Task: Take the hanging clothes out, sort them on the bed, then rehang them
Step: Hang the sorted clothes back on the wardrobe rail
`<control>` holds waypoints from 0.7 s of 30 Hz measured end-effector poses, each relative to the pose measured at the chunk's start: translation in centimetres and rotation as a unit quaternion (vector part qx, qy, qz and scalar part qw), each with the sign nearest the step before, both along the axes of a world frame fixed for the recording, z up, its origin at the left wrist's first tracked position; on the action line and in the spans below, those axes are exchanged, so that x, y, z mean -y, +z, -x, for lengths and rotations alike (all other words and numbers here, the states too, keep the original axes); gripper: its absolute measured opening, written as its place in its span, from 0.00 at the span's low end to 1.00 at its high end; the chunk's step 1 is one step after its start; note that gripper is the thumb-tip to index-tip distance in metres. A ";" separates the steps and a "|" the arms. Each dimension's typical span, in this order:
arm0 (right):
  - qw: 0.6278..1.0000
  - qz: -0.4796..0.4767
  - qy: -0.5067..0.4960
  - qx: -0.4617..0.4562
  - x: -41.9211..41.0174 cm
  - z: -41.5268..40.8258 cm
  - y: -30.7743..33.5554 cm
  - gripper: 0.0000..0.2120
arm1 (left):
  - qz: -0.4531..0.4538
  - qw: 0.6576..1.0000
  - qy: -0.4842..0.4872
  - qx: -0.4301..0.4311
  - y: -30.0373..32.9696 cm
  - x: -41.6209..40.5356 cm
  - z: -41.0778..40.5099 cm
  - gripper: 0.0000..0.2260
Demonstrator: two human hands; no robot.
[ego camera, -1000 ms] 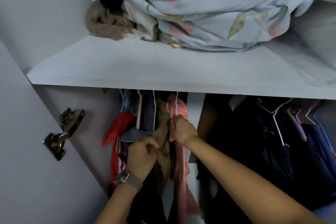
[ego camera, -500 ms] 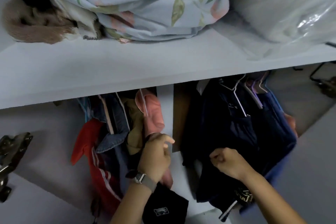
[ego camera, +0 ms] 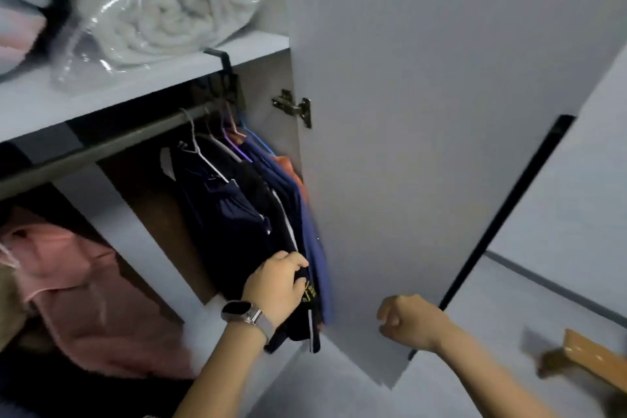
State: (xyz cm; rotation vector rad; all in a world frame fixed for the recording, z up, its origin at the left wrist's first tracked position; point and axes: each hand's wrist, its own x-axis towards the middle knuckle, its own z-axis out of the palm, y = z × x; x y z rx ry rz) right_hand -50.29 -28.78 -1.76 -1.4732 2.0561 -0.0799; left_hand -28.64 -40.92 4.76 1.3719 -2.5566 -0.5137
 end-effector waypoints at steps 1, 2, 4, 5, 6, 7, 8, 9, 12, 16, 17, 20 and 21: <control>1.000 0.000 -0.008 0.000 -2.4 1.7 -0.1 0.13 | 0.006 1.000 -0.025 -0.008 0.2 -2.0 2.4 0.10; 1.000 0.001 -0.022 -0.003 -4.8 3.5 -0.1 0.13 | 0.014 0.999 -0.051 -0.014 0.3 -4.0 4.8 0.10; 0.997 0.005 -0.070 -0.015 -10.5 7.3 0.2 0.12 | 0.020 0.994 -0.110 -0.018 0.2 -8.8 9.9 0.10; 0.995 0.007 -0.103 -0.017 -13.5 9.3 0.4 0.13 | 0.015 0.989 -0.143 -0.016 0.0 -11.2 12.6 0.11; 0.990 0.012 -0.137 -0.017 -16.5 11.4 0.5 0.14 | 0.007 0.984 -0.178 -0.013 -0.3 -13.7 15.3 0.11; 0.985 0.016 -0.171 -0.014 -19.6 13.4 0.5 0.14 | -0.003 0.977 -0.213 -0.009 -0.5 -16.1 18.1 0.11; 0.978 0.022 -0.205 -0.014 -22.7 15.3 0.5 0.15 | -0.010 0.969 -0.246 -0.005 -0.8 -18.4 21.0 0.11; 0.970 0.026 -0.240 -0.013 -25.6 17.1 0.6 0.16 | -0.010 0.961 -0.278 -0.002 -0.9 -20.7 23.8 0.12; 0.939 0.037 -0.341 -0.010 -34.1 21.9 0.9 0.19 | 0.004 0.936 -0.353 0.004 -1.2 -26.7 31.9 0.14; 0.893 0.043 -0.448 -0.011 -42.8 26.9 0.4 0.23 | -0.008 0.907 -0.419 0.049 -3.1 -31.8 41.1 0.18; 0.881 0.040 -0.472 -0.010 -44.6 27.9 -0.1 0.24 | -0.010 0.897 -0.437 0.070 -3.9 -32.8 43.1 0.19; 0.842 0.025 -0.539 0.003 -48.9 30.6 -2.0 0.26 | -0.023 0.862 -0.493 0.114 -6.4 -35.2 49.0 0.19; 0.828 0.019 -0.560 0.014 -50.1 31.5 -2.6 0.25 | -0.028 0.849 -0.513 0.126 -7.1 -36.0 51.1 0.19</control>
